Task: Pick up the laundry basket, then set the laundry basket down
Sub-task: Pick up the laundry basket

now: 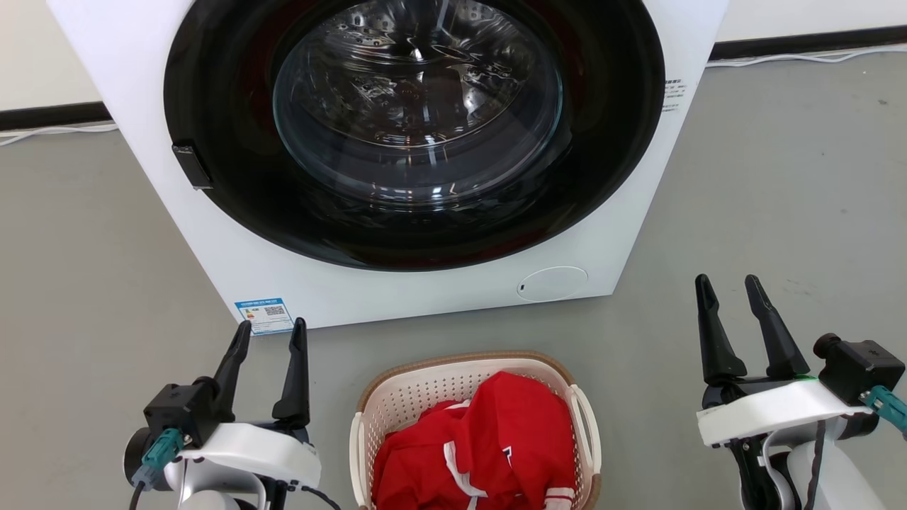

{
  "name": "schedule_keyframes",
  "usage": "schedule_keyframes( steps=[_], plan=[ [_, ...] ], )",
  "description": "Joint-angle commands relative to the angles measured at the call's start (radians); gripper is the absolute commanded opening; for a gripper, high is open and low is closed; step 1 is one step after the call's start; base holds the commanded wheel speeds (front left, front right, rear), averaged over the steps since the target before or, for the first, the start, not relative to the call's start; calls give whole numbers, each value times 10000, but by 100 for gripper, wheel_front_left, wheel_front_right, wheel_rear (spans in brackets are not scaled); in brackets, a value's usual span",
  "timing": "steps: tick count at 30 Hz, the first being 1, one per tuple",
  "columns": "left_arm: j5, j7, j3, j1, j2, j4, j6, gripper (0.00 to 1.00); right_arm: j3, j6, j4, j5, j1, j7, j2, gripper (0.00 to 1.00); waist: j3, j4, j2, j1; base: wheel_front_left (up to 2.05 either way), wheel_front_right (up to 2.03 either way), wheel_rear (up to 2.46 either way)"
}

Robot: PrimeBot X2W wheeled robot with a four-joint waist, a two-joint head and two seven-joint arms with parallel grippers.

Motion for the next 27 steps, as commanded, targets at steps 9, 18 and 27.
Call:
schedule_keyframes(
  steps=[9,18,27],
  plan=[
    [-145,-63,84,-188,113,-226,196,100,216,71,-149,-85,-130,-109,-148,100,38,31,0,0,0,0,0],
    [-199,-63,30,-203,113,-158,266,100,276,71,-133,-29,-133,-109,-197,100,74,30,0,0,0,0,0],
    [-225,-63,-20,-239,112,-173,314,100,278,71,-157,-9,-150,-109,-180,100,145,22,0,0,0,0,0]
  ],
)
